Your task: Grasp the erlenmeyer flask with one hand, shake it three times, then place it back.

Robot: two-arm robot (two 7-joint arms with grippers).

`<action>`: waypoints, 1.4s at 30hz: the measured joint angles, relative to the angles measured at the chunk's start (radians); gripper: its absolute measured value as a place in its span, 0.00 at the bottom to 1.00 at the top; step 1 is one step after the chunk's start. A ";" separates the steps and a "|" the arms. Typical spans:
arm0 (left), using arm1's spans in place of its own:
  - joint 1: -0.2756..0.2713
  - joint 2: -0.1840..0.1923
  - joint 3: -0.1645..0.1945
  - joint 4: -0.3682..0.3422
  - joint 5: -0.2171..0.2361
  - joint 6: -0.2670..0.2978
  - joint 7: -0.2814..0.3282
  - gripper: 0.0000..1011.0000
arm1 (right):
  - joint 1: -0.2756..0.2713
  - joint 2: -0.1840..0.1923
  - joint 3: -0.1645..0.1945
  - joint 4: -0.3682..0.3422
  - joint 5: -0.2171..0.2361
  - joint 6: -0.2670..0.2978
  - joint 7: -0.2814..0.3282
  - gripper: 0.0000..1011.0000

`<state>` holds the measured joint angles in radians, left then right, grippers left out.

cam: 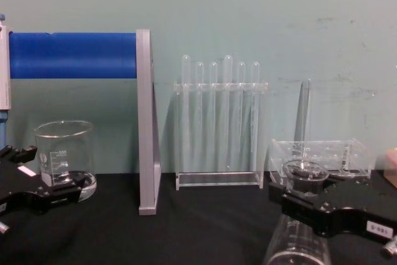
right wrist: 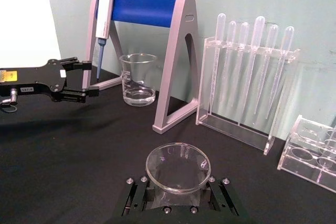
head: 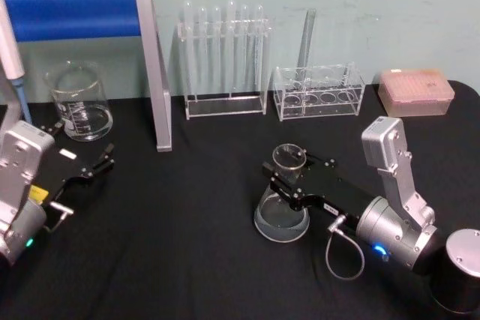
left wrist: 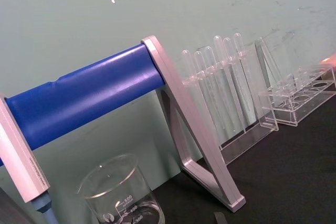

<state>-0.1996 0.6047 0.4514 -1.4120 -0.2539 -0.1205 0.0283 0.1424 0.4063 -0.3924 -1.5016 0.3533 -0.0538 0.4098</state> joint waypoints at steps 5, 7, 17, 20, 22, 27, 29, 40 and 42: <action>0.000 0.000 0.000 0.000 0.000 0.000 0.000 0.99 | -0.003 -0.002 0.006 -0.005 -0.004 0.002 -0.005 0.45; 0.000 0.000 0.000 0.000 0.000 0.000 0.000 0.99 | -0.006 -0.002 0.010 -0.012 -0.008 0.006 -0.008 0.45; 0.000 0.000 0.000 0.000 0.000 0.000 0.000 0.99 | -0.016 0.002 0.058 -0.101 -0.009 0.039 -0.026 0.45; 0.000 0.000 0.000 0.000 0.000 0.000 0.000 0.99 | -0.017 0.003 0.067 -0.118 -0.005 0.046 -0.029 0.45; 0.000 0.000 0.000 0.000 0.000 0.000 0.000 0.99 | -0.017 0.003 0.074 -0.130 -0.002 0.052 -0.032 0.45; 0.000 0.000 0.000 0.000 0.000 0.000 0.000 0.99 | -0.019 0.003 0.085 -0.152 0.003 0.058 -0.036 0.45; 0.000 0.000 0.000 0.000 0.000 0.000 0.000 0.99 | -0.019 0.003 0.088 -0.155 0.004 0.059 -0.037 0.45; 0.000 0.000 0.000 0.000 0.000 0.000 0.000 0.99 | -0.020 0.000 0.087 -0.161 0.003 0.066 -0.039 0.45; 0.000 0.000 0.000 0.000 0.000 0.000 0.000 0.99 | -0.021 -0.003 0.081 -0.166 0.000 0.073 -0.041 0.45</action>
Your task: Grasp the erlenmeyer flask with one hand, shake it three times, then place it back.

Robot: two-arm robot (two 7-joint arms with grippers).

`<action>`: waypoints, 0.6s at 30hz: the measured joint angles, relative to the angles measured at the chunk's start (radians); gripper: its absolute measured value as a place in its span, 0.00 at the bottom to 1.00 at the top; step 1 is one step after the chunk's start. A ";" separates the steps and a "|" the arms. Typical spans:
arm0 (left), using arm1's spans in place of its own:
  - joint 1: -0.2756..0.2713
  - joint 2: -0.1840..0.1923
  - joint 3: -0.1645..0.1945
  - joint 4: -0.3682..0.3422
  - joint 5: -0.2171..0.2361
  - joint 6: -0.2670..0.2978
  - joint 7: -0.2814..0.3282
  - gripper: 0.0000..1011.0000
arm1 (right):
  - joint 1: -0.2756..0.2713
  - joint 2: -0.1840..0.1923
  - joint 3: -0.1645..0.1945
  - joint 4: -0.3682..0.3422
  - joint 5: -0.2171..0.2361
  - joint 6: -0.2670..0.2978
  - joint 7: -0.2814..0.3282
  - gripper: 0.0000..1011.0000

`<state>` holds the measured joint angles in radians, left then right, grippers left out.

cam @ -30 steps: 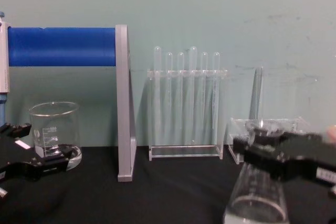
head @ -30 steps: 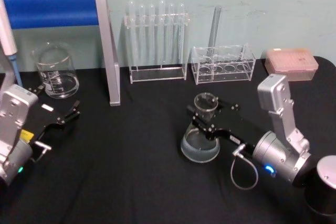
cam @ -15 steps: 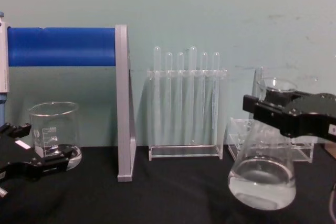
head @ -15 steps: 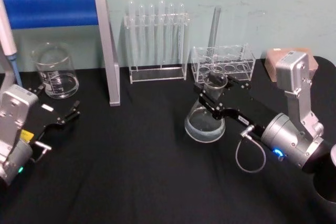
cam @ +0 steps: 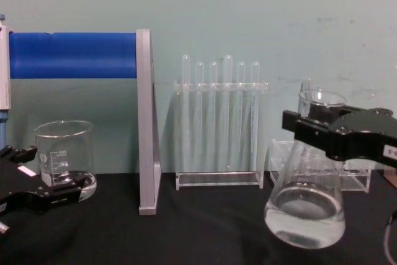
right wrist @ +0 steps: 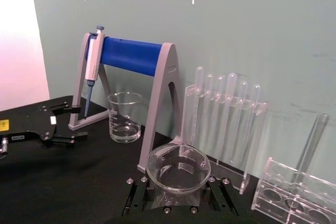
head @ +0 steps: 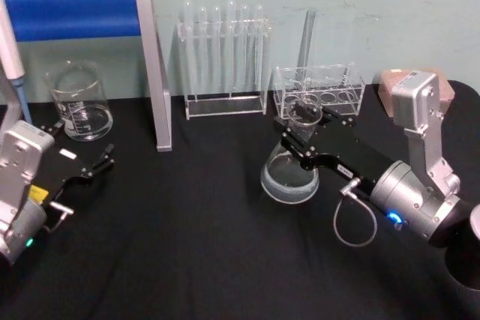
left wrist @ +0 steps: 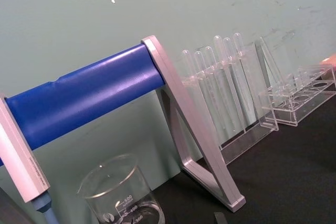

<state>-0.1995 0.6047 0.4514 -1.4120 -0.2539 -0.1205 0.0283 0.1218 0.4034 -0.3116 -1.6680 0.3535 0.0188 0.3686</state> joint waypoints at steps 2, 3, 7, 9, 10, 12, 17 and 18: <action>0.000 0.000 0.000 0.000 0.000 0.000 0.000 0.99 | -0.002 -0.002 -0.005 -0.004 -0.003 0.003 -0.002 0.45; 0.000 0.000 0.000 0.000 0.000 0.000 0.000 0.99 | -0.003 -0.002 -0.008 -0.006 -0.005 0.005 -0.002 0.45; 0.000 0.000 0.000 0.000 0.000 0.000 0.000 0.99 | -0.013 -0.002 -0.027 -0.026 -0.012 0.007 0.007 0.45; 0.000 0.000 0.000 0.000 0.000 0.000 0.000 0.99 | -0.018 -0.001 -0.035 -0.034 -0.013 0.007 0.014 0.45; 0.000 0.000 0.000 0.000 0.000 0.000 0.000 0.99 | -0.022 0.001 -0.043 -0.041 -0.012 0.008 0.022 0.45; 0.000 0.000 0.000 0.000 0.000 0.000 0.000 0.99 | -0.026 0.002 -0.052 -0.048 -0.012 0.009 0.028 0.45; 0.000 0.000 0.000 0.000 0.000 0.000 0.000 0.99 | -0.038 0.010 -0.080 -0.073 -0.006 0.013 0.053 0.45; 0.000 0.000 0.000 0.000 0.000 0.000 0.000 0.99 | -0.040 0.011 -0.085 -0.077 -0.005 0.013 0.055 0.45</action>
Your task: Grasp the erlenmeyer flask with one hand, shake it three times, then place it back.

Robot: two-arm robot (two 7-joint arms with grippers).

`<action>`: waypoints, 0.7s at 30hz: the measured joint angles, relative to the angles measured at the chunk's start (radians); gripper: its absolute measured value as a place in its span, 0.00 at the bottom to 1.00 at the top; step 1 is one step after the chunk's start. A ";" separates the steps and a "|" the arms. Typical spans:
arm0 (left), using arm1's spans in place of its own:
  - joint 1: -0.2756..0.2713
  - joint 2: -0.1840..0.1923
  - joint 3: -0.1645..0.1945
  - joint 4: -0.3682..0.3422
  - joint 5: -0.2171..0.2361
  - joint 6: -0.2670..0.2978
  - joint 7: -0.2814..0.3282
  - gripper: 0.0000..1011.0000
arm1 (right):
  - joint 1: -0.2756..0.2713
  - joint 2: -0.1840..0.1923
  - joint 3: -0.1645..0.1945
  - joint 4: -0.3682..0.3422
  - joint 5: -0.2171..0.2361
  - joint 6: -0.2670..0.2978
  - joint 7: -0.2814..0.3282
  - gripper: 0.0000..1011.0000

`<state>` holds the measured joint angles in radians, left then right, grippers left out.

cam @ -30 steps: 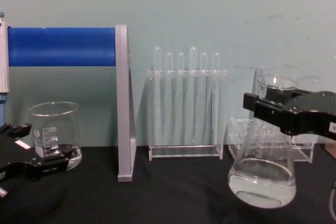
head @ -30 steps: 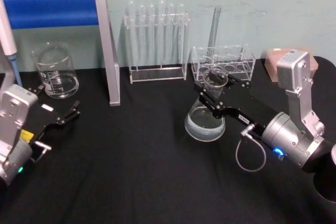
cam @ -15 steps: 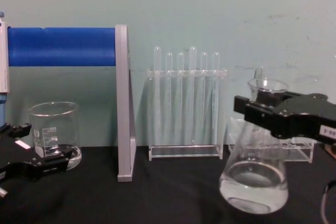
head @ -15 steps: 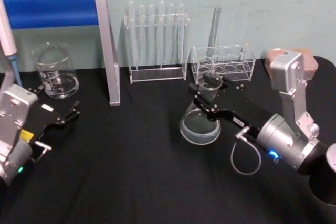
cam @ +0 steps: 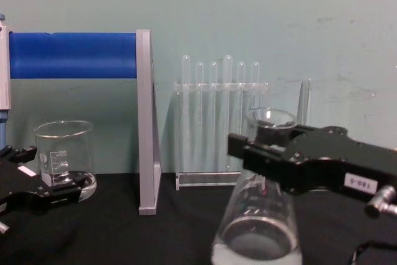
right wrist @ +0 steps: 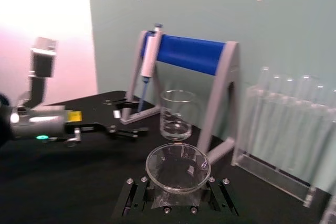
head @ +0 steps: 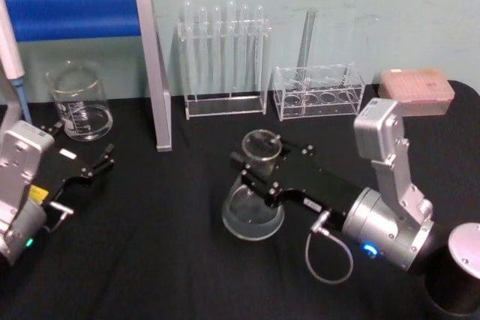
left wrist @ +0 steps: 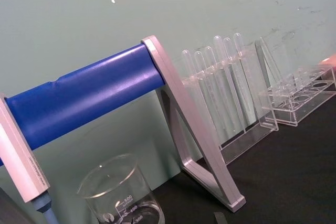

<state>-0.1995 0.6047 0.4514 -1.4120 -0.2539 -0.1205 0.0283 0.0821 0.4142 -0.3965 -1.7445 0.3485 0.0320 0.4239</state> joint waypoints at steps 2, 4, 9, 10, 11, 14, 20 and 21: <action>0.000 0.000 0.000 0.000 0.000 0.000 0.000 0.99 | -0.004 0.003 -0.012 -0.008 0.003 0.000 0.009 0.45; 0.000 0.000 0.000 0.000 0.000 0.000 0.000 0.99 | -0.006 0.006 -0.020 -0.014 0.005 0.001 0.014 0.45; 0.000 0.000 0.000 0.000 0.000 0.000 0.000 0.99 | -0.013 0.019 -0.045 -0.030 0.012 0.000 0.035 0.45; 0.000 0.000 0.000 0.000 0.000 0.000 0.000 0.99 | -0.014 0.020 -0.047 -0.031 0.013 -0.001 0.037 0.45; 0.000 0.000 0.000 0.000 0.000 0.000 0.000 0.99 | -0.014 0.022 -0.050 -0.033 0.015 -0.002 0.040 0.45; 0.000 0.000 0.000 0.000 0.000 0.000 0.000 0.99 | -0.016 0.028 -0.059 -0.037 0.020 -0.006 0.047 0.45; 0.000 0.000 0.000 0.000 0.000 0.000 0.000 0.99 | -0.012 0.032 -0.060 -0.034 0.028 -0.010 0.042 0.45; 0.000 0.000 0.000 0.000 0.000 0.000 0.000 0.99 | -0.009 0.031 -0.057 -0.030 0.029 -0.011 0.036 0.45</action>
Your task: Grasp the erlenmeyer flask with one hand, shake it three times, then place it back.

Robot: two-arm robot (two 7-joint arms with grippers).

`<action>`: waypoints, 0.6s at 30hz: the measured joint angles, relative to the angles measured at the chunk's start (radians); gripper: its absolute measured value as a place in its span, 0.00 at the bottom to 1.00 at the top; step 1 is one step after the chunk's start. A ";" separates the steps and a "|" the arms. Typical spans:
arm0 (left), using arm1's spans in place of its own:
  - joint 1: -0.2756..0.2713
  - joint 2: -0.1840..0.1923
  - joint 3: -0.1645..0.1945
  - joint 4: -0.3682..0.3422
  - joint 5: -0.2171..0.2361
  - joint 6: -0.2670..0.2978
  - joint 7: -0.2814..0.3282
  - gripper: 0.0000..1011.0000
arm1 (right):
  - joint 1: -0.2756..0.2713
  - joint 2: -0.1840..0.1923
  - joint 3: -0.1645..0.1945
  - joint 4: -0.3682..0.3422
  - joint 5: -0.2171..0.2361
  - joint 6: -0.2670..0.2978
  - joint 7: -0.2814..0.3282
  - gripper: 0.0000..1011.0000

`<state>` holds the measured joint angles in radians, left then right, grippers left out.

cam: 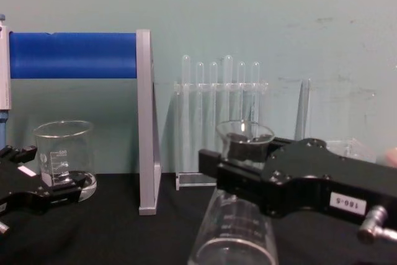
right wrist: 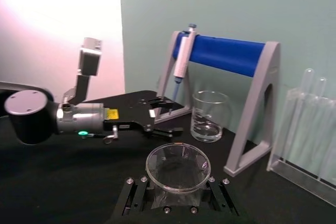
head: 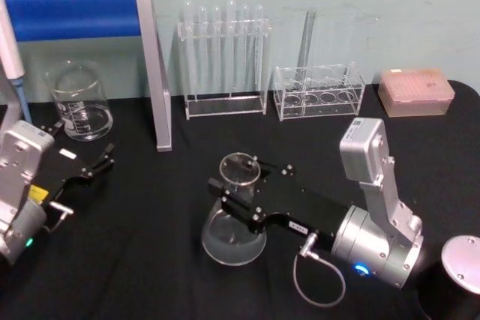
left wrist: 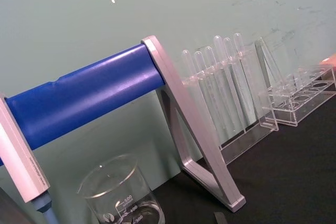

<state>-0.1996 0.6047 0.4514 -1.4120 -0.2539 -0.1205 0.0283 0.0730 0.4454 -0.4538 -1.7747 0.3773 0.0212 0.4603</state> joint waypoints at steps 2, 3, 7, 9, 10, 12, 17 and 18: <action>0.000 0.000 0.000 0.000 0.000 0.000 0.000 0.99 | 0.002 0.000 0.002 0.002 0.000 0.000 -0.003 0.45; 0.000 0.000 0.000 0.000 0.000 0.000 0.000 0.99 | 0.006 -0.002 0.007 0.008 0.001 -0.001 -0.010 0.45; 0.000 0.000 0.000 0.000 0.000 0.000 0.000 0.99 | 0.017 -0.008 0.025 0.027 0.001 -0.002 -0.032 0.45; 0.000 0.000 0.000 0.000 0.000 0.000 0.000 0.99 | 0.021 -0.010 0.032 0.033 0.001 -0.003 -0.039 0.45; 0.000 0.000 0.000 0.000 0.000 0.000 0.000 0.99 | 0.025 -0.013 0.040 0.041 0.000 -0.003 -0.048 0.45; 0.000 0.000 0.000 0.000 0.000 0.000 0.000 0.99 | 0.029 -0.016 0.047 0.048 0.000 -0.004 -0.055 0.45; 0.000 0.000 0.000 0.000 0.000 0.000 0.000 0.99 | 0.046 -0.026 0.078 0.079 -0.009 -0.006 -0.083 0.45; 0.000 0.000 0.000 0.000 0.000 0.000 0.000 0.99 | 0.048 -0.027 0.081 0.082 -0.010 -0.006 -0.086 0.45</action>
<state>-0.1995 0.6047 0.4514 -1.4120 -0.2539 -0.1205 0.0283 0.1214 0.4182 -0.3725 -1.6925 0.3674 0.0147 0.3740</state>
